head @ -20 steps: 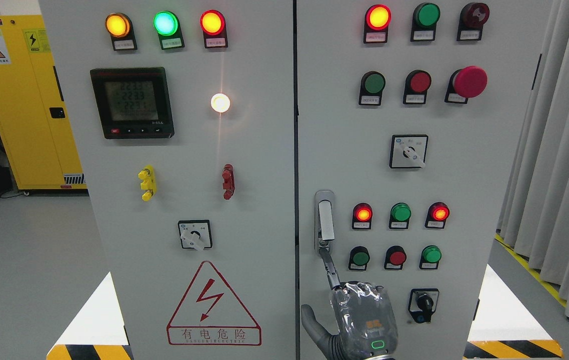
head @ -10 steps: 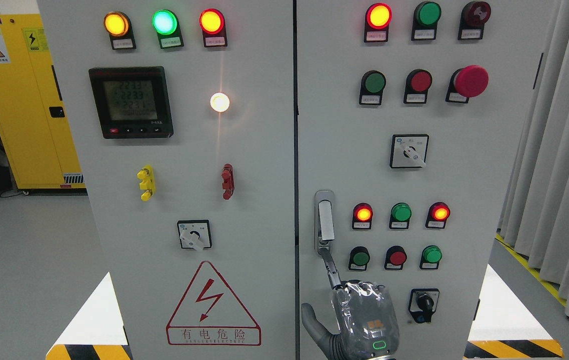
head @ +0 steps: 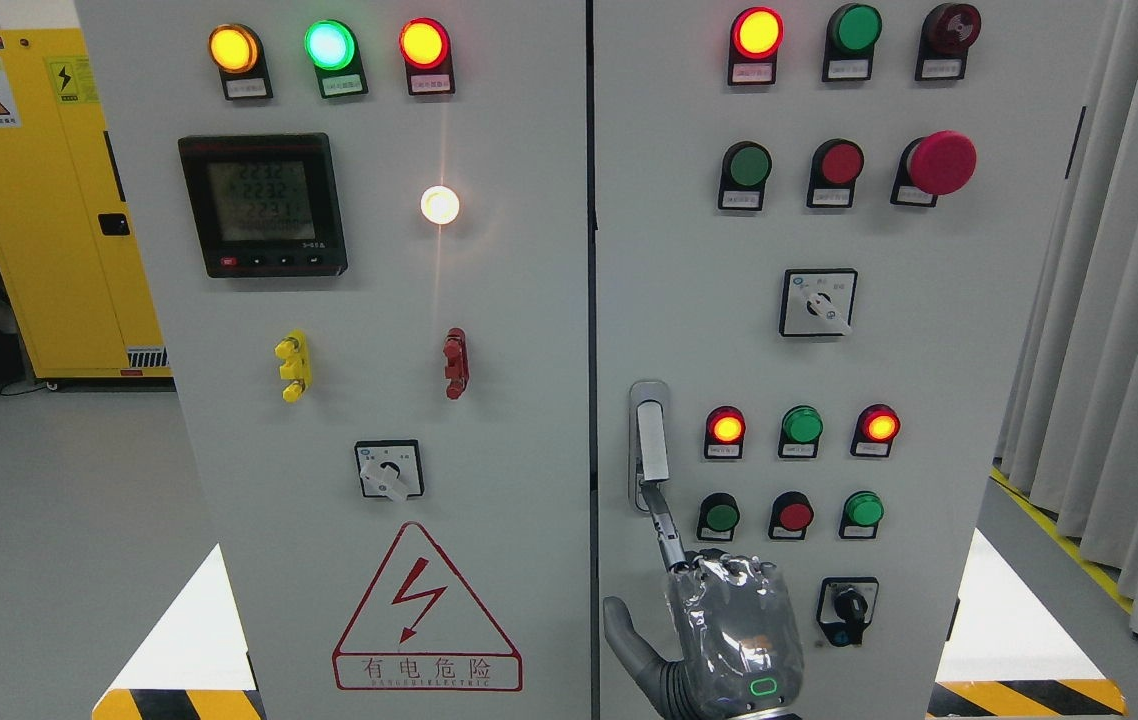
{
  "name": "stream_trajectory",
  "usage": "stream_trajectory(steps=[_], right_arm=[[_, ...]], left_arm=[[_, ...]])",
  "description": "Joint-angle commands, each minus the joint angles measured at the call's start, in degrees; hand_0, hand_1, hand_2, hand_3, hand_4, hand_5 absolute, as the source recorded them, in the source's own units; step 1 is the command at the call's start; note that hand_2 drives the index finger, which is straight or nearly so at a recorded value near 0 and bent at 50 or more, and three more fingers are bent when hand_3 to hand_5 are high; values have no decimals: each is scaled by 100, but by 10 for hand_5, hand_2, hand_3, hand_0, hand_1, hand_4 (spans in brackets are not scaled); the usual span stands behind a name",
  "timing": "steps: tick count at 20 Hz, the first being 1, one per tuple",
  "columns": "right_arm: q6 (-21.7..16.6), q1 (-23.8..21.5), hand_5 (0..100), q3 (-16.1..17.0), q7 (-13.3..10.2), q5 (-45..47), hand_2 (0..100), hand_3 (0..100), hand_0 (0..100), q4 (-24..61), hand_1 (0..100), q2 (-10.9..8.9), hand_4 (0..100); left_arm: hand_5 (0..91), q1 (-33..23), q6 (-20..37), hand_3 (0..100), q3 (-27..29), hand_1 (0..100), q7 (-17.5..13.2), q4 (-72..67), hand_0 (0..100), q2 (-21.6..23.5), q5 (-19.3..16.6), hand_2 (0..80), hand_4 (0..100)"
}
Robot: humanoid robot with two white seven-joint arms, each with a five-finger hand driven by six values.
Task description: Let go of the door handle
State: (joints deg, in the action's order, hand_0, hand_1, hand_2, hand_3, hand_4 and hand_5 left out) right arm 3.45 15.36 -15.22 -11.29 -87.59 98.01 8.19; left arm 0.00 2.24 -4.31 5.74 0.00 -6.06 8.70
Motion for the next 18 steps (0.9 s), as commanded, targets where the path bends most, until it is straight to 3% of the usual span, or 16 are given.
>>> stream_trajectory(steps=[1,2,3,5,7,8,9,12,18], right_arm=[[-2,-15,993,89,-5,23,500,921,507,333,362,16,927],[-2,-24,991,89,-5,23,535,925,546,351,376,16,926],[-2,-59,986,89,-5,23,587,974,664,359,388,7,931],[-11,-94,989,89,-13,32,648,1000,728,412,384,7,946],[-11,-94,1000,89,-5,58,744,1000,727,430,339,7,982],[-11,-94,1000,89,13,136,797,1000,683,439,294,7,1000],[-11,-86,1000,89,30,198,837,1000,575,439,271,-2,1000],[-2,-50,1000,89,92,225,890,1000,410,465,212,-2,1000],[59,134,1000,80,259,208,928,1000,274,447,140,-2,1000]], left_arm=[[0,158,-4,0,0,556,-2,79,120,0,0,0,0],[0,158,-4,0,0,556,-2,79,120,0,0,0,0],[0,158,-4,0,0,556,-2,79,120,0,0,0,0],[0,158,-4,0,0,556,-2,79,120,0,0,0,0],[0,167,-4,0,0,556,-2,79,120,0,0,0,0],[0,158,-4,0,0,556,-2,79,120,0,0,0,0],[0,158,-4,0,0,556,-2,79,120,0,0,0,0],[0,158,-4,0,-8,556,-2,79,120,0,0,0,0],[0,158,-4,0,-8,556,-2,79,120,0,0,0,0]])
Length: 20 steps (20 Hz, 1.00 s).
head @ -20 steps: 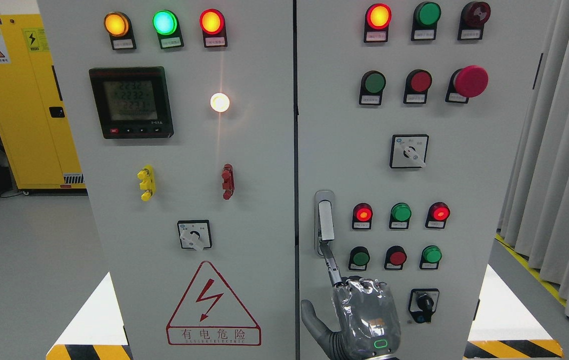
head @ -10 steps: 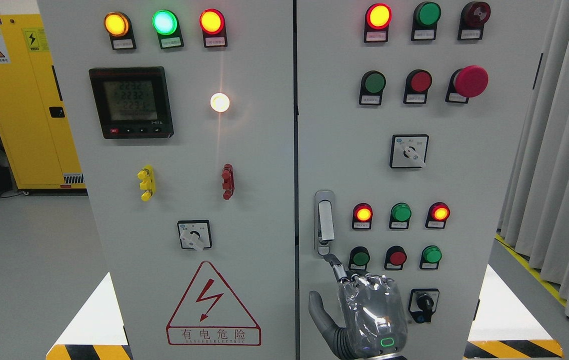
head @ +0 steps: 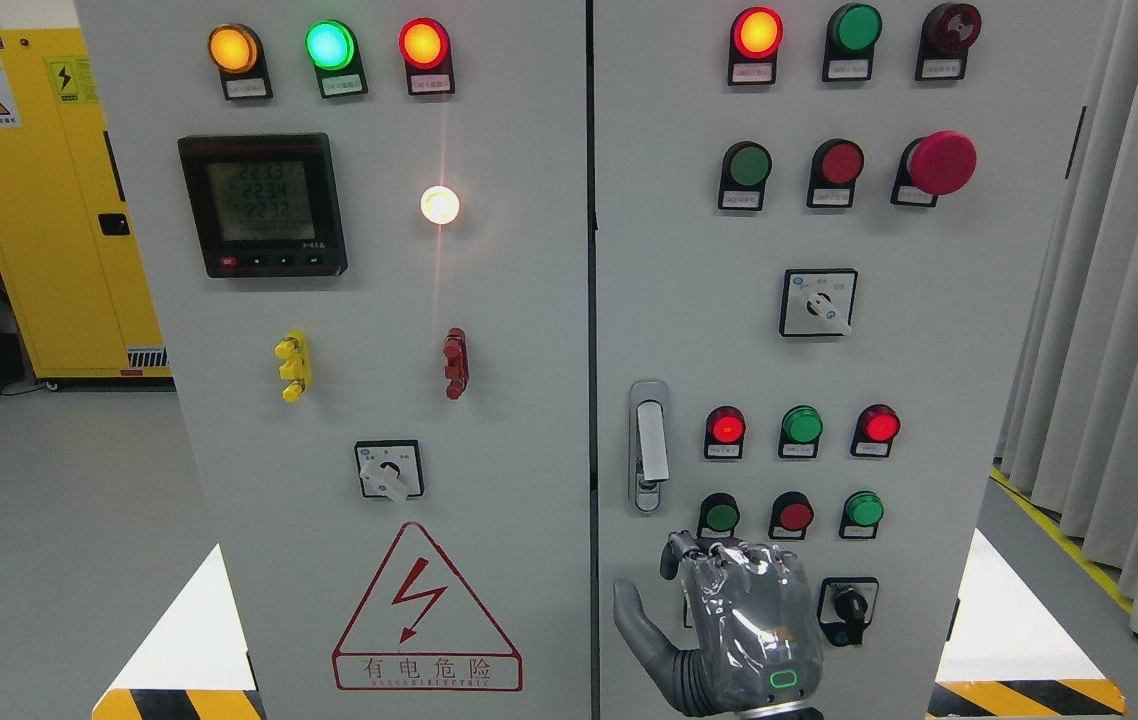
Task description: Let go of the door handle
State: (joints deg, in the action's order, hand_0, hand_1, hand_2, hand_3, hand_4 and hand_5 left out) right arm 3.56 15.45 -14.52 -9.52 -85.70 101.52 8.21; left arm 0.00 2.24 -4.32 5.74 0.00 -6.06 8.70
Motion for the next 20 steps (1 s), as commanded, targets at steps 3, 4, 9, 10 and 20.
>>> stream_trajectory(steps=[3,4,9,10,20], right_arm=[[153,168,1000,2,135,-43,934,1000,258,104,168,-3,1000],[197,230,1000,2,135,-43,934,1000,239,104,216,-12,1000],[347,555,1000,2,213,-61,937,1000,244,96,279,-38,1000],[356,599,1000,2,266,-61,937,1000,245,87,281,-38,1000],[461,1021,1000,2,415,-70,935,1000,295,-62,296,-30,1000]], left_arm=[[0,158,-4,0,1,556,-2,79,120,0,0,0,0],[0,158,-4,0,1,556,-2,79,120,0,0,0,0],[0,158,-4,0,-8,556,-2,79,120,0,0,0,0],[0,158,-4,0,1,556,-2,79,120,0,-9,0,0],[0,158,-4,0,1,556,-2,79,120,0,0,0,0]])
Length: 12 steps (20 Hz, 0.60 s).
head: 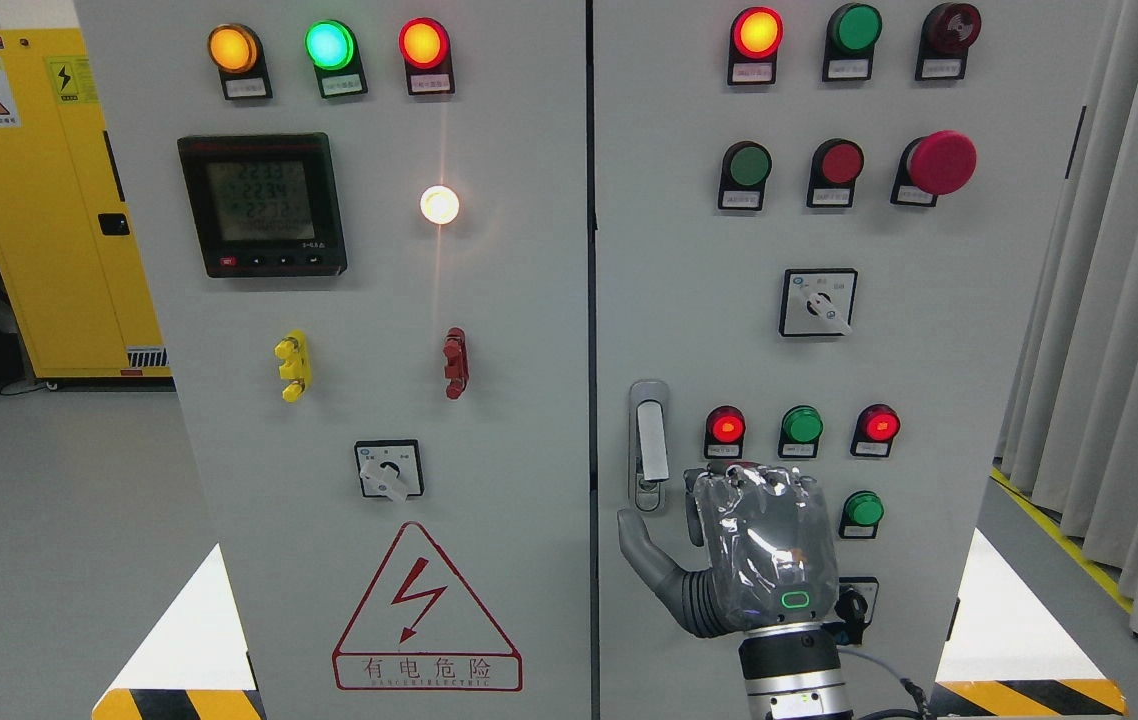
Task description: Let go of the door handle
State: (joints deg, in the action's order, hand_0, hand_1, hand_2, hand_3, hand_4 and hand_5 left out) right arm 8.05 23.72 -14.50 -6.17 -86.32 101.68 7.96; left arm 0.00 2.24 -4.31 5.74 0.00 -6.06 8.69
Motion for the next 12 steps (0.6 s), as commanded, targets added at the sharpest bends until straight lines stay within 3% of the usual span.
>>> stream_trajectory(steps=[1,12], right_arm=[[13,212,1000,0,115,-8,935,1000,296,-95,297,-5,1000],[21,352,1000,0,125,-8,930,1000,309,-280,372,-5,1000]], left_arm=[[0,158,-4,0,1,556,-2,79,120,0,1,0,0],[0,158,-4,0,1,556,-2,79,120,9,1,0,0]])
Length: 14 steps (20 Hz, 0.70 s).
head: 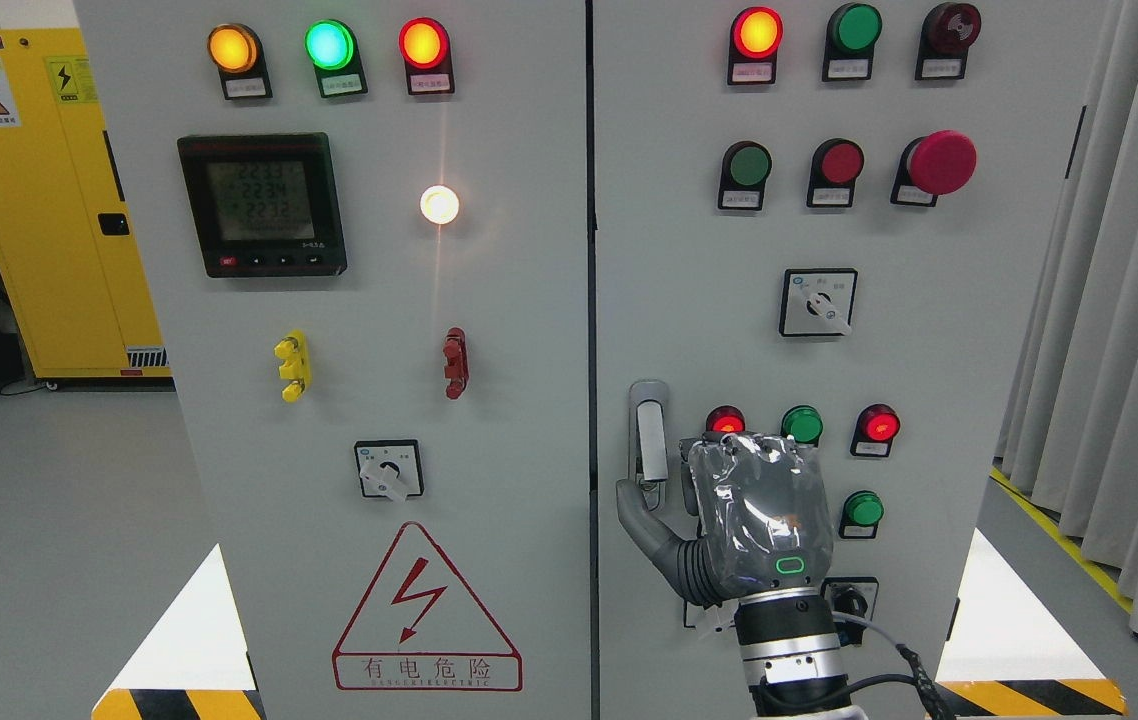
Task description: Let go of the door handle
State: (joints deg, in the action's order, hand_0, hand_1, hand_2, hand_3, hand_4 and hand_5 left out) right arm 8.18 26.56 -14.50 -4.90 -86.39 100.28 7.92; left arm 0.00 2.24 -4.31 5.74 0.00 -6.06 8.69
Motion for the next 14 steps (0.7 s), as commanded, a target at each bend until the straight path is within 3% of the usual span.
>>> stream_trajectory(steps=[1,14], right_arm=[[17,103,1000,17,-2,8,928,1000,311,-141,373,8,1000],[52,139,1000,35,-2,26,926,1000,411,-193,383,17,1000]], left_arm=[[0,158,-4,0,0,556,-2,79,120,0,1,0,0],[0,158,-4,0,0,556,-2,79,120,0,1,0,0]])
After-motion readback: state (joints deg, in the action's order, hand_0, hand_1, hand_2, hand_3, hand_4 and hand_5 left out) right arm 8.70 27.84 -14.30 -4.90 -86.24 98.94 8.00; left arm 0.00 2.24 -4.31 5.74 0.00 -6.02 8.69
